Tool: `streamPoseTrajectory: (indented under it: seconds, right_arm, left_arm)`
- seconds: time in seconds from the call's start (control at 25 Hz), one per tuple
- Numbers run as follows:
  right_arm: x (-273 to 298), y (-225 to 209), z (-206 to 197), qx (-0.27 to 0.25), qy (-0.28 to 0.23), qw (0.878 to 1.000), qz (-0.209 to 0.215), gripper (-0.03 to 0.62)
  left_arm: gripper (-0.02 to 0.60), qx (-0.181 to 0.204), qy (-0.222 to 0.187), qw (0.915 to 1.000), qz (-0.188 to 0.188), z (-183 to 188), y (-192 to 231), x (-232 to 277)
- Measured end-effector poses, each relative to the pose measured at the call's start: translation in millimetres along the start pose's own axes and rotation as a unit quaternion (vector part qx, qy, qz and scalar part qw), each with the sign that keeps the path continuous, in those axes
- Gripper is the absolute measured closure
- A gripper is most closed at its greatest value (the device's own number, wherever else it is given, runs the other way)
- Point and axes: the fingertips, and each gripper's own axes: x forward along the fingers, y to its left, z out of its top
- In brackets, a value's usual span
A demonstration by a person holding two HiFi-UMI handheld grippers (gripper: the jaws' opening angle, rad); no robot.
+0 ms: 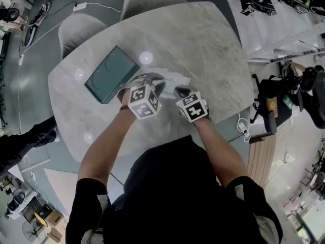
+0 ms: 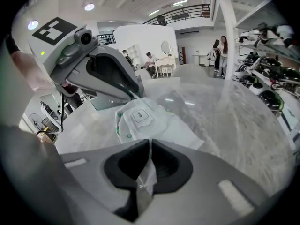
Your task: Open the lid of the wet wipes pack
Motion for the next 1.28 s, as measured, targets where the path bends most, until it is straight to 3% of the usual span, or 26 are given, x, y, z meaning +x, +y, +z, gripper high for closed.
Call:
streamPoseTrajectory:
  seconds: [0.4, 1.0, 1.28]
  right_arm:
    - [2, -5, -1, 0.021, -0.016, 1.0, 0.007, 0.572]
    - [1, -7, 0, 0.034, -0.028, 0.999, 0.023, 0.574]
    - [-8, -2, 1, 0.076, -0.035, 0.995, 0.049, 0.574]
  left_arm:
    - [0.532, -0.001, 0.001, 0.9996, 0.029, 4, 45, 16]
    - [0.531, 0.001, 0.027, 0.9995, 0.018, -1, 67, 58]
    - [0.511, -0.052, 0.001, 0.9978, 0.041, -1, 70, 43]
